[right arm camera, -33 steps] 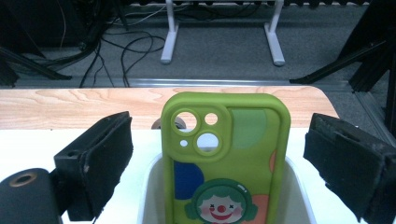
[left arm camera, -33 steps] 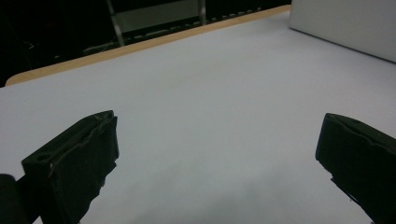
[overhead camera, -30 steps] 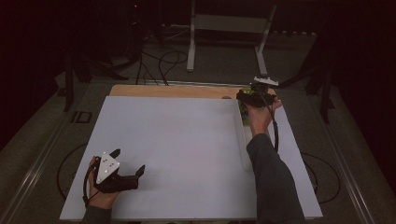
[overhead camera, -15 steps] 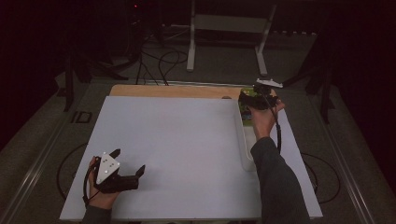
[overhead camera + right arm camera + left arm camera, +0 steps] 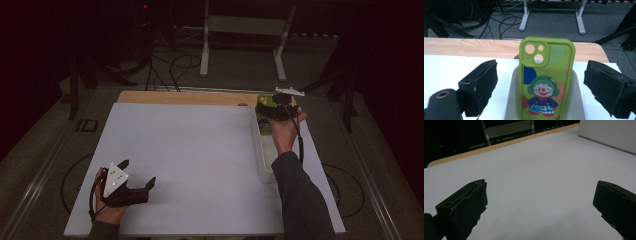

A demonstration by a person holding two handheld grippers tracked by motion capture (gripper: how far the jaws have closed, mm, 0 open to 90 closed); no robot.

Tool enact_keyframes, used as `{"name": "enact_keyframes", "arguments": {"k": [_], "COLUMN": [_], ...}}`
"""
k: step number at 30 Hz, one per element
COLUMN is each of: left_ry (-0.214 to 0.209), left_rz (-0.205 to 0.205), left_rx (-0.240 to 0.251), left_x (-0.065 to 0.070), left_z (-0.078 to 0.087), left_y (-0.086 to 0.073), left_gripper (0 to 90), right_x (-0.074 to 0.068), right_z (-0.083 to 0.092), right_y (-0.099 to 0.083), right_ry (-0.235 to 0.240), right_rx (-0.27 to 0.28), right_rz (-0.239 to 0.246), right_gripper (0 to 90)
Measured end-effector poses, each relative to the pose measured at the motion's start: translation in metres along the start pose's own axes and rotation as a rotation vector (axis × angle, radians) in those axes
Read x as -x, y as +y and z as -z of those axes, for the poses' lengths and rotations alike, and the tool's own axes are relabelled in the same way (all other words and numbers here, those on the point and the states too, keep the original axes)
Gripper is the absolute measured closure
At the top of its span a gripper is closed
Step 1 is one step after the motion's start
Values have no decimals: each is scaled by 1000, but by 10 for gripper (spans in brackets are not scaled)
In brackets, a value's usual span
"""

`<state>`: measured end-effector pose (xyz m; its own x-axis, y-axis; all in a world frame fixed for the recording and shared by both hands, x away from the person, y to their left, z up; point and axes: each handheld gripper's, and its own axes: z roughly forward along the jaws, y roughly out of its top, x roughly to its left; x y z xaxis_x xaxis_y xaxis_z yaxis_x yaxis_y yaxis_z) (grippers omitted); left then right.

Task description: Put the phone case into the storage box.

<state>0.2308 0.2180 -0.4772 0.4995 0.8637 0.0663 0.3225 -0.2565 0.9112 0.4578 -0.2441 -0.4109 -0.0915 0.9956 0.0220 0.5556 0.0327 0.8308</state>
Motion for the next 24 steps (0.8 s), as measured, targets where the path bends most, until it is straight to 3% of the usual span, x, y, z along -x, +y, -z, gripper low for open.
{"name": "enact_keyframes", "arguments": {"k": [24], "left_ry": [-1], "left_rz": [0], "left_rx": [0], "left_x": [0], "left_z": [0], "left_y": [0], "left_gripper": [1], "right_x": [-8], "right_z": [28], "right_y": [-6], "right_ry": [112], "right_rx": [8], "right_rz": [39], "right_gripper": [115]}}
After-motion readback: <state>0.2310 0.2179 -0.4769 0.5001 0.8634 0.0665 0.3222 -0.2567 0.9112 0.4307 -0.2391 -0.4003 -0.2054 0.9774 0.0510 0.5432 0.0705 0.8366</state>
